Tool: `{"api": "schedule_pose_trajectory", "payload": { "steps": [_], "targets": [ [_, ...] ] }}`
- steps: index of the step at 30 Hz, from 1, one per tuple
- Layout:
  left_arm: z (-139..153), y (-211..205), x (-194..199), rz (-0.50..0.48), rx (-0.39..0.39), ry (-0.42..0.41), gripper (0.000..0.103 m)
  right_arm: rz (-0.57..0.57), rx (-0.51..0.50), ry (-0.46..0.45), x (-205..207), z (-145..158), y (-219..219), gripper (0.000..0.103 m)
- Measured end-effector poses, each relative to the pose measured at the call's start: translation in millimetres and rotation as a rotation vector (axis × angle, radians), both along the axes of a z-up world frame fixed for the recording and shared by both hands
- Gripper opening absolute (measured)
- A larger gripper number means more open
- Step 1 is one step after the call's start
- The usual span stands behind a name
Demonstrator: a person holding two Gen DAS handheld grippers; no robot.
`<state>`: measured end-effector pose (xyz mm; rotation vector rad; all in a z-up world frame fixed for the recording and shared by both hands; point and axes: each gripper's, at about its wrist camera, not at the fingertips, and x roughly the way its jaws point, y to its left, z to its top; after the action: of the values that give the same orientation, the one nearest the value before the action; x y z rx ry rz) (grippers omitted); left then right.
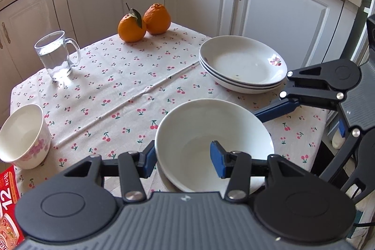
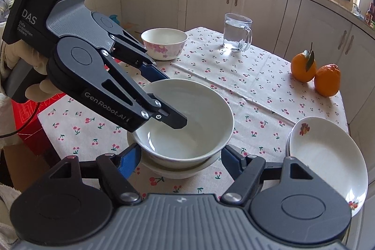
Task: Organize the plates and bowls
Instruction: 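Carry the bowl with the left tool toward the placed bowl, then lower the bowl into the other bowl and open the left tool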
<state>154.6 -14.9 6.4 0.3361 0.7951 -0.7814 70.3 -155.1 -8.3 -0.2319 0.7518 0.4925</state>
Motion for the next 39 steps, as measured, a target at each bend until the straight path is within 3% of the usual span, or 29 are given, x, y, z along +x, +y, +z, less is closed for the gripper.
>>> {"api": "schedule_pose_trajectory", "payload": {
  "steps": [10, 16, 20, 26, 37, 39],
  "targets": [
    [-1, -1, -2, -0.010, 0.008, -0.015, 0.049, -0.002, 0.010, 0.008, 1, -2, 0, 0.079],
    [-3, -2, -3, -0.017, 0.005, -0.017, 0.063, -0.003, 0.009, 0.005, 1, -2, 0, 0.080],
    [0, 0, -4, -0.012, -0.005, -0.032, 0.073, 0.014, 0.026, -0.014, -4, 2, 0, 0.091],
    [7, 14, -8, 0.022, -0.013, -0.057, 0.076, 0.026, 0.023, -0.044, -8, 8, 3, 0.099],
    [12, 46, -29, 0.091, -0.045, -0.096, 0.082, 0.042, 0.021, -0.074, -12, 18, 9, 0.103],
    [12, 52, -32, 0.108, -0.052, -0.108, 0.087, 0.050, 0.015, -0.074, -11, 19, 12, 0.103]
  ]
}}
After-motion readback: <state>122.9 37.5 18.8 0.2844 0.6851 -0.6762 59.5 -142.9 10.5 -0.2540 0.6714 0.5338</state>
